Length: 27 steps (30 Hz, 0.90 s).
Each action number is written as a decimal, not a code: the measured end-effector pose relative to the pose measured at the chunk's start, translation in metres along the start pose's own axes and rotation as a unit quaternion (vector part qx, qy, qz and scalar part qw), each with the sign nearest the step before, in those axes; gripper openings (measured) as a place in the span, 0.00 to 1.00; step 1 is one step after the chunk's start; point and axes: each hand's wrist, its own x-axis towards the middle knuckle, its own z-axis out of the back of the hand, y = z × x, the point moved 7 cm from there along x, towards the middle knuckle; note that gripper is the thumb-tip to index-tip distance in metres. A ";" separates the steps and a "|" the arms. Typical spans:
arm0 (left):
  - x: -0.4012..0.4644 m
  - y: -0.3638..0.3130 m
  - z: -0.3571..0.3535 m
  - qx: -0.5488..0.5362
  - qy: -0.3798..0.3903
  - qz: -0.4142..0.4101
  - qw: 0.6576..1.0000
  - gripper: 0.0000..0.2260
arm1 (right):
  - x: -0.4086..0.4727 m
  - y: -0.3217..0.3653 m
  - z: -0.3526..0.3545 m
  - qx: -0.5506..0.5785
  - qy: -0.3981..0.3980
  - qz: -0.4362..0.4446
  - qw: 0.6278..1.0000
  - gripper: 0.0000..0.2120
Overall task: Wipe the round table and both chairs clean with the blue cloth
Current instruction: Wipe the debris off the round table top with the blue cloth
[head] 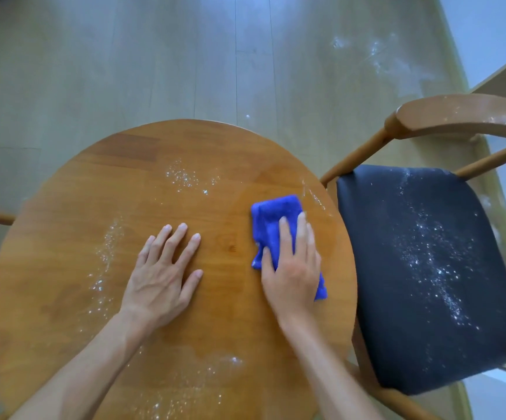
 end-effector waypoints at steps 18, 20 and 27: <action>0.001 -0.001 -0.001 0.004 -0.018 -0.027 0.999 0.31 | 0.033 -0.080 0.012 -0.043 -0.028 -0.039 0.998 0.24; 0.002 -0.001 -0.001 -0.003 -0.023 -0.029 0.999 0.31 | 0.076 -0.074 0.000 -0.038 -0.043 -0.167 0.984 0.27; 0.002 0.001 -0.003 -0.009 -0.024 -0.030 0.999 0.30 | 0.133 0.029 -0.044 -0.028 0.009 -0.070 0.997 0.28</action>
